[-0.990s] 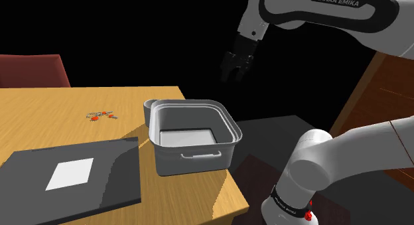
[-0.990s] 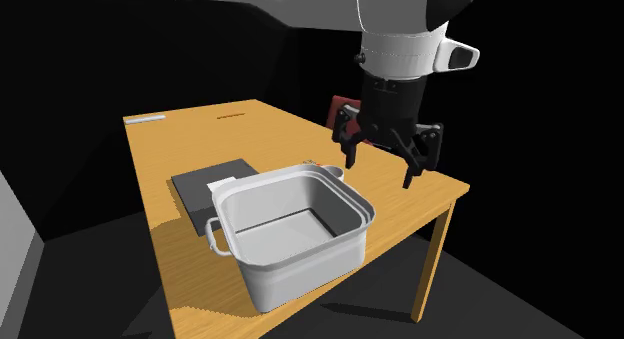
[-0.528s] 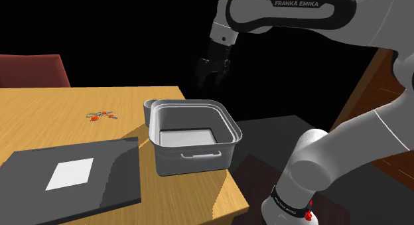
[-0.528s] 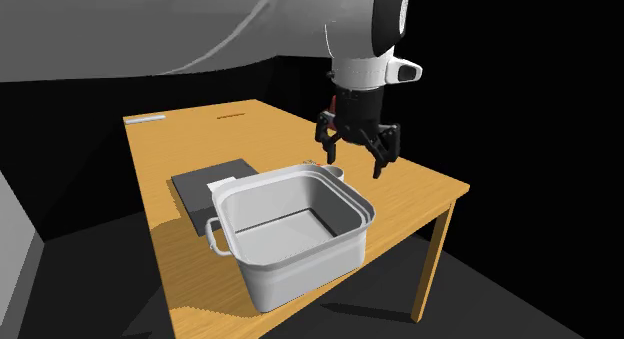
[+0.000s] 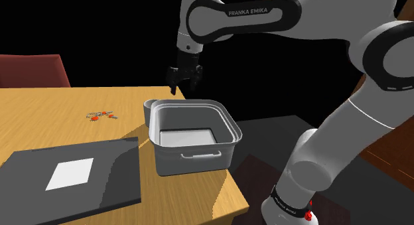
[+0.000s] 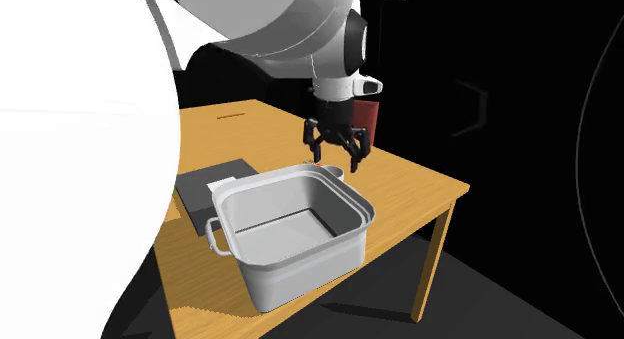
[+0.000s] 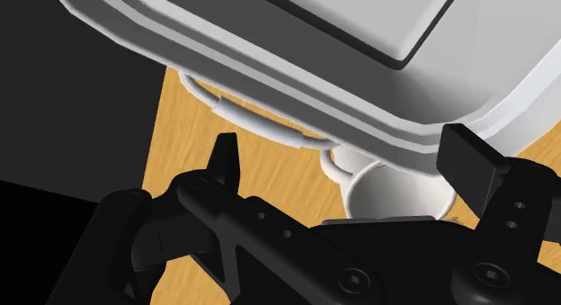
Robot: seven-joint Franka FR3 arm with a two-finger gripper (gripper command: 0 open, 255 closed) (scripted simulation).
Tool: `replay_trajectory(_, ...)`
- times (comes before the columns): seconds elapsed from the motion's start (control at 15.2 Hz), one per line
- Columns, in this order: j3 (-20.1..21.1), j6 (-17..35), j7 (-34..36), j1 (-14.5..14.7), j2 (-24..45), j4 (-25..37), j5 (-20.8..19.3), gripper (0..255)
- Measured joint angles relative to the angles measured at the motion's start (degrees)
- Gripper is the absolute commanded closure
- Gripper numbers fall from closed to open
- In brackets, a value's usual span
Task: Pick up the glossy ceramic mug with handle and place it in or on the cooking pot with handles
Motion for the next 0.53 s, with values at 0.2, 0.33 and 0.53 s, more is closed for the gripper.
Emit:
replay_trajectory(0.2,2.0,0.8,3.0,0.5,6.8,4.9,-1.7,0)
replay_trajectory(0.33,3.2,0.8,5.0,0.9,11.5,8.7,-3.1,0)
replay_trajectory(0.53,4.6,0.6,8.1,2.0,18.6,14.6,-5.5,0)
